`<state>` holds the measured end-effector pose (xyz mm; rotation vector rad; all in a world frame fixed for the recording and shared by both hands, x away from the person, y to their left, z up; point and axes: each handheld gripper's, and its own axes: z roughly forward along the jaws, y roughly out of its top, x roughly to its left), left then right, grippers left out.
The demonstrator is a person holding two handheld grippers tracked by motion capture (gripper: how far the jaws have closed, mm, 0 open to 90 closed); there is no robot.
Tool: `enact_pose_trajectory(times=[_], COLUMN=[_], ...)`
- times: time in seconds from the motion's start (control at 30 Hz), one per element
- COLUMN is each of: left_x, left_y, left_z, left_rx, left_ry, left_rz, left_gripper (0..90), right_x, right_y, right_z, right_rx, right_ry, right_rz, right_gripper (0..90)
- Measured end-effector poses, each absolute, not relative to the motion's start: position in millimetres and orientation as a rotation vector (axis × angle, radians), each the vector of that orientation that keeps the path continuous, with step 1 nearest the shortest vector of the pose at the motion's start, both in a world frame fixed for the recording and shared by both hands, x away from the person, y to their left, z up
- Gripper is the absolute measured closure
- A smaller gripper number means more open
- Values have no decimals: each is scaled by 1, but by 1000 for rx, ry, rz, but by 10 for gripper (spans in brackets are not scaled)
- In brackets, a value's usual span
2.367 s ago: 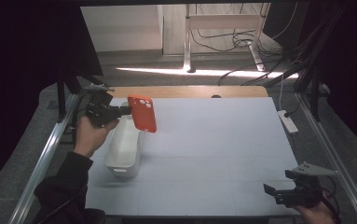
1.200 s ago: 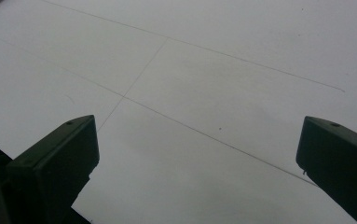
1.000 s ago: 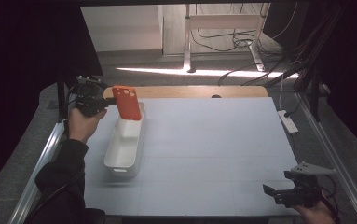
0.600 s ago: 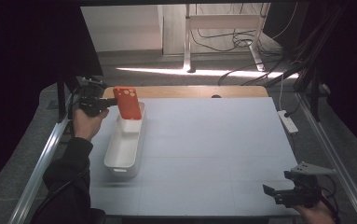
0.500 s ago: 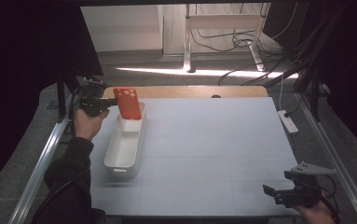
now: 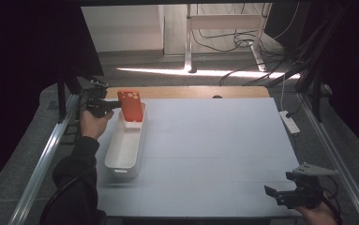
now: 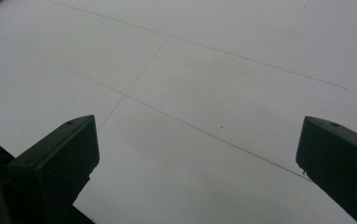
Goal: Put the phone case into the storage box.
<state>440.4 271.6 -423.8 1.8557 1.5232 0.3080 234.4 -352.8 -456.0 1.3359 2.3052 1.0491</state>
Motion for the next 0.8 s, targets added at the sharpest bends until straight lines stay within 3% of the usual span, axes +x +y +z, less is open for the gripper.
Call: enact_pose_trajectory(times=[0.67, 0.8], left_x=[454, 456], left_y=[265, 263], left_z=[-449, -449], left_rx=[1885, 1894], left_ry=[1574, 1565], left_rz=[297, 305], left_gripper=[888, 812], right_x=[234, 234], right_y=[-353, -353], right_z=[-456, -456], right_rx=[1337, 1336], right_ry=[2309, 2308], right_rz=[1049, 1048], right_gripper=[0, 0])
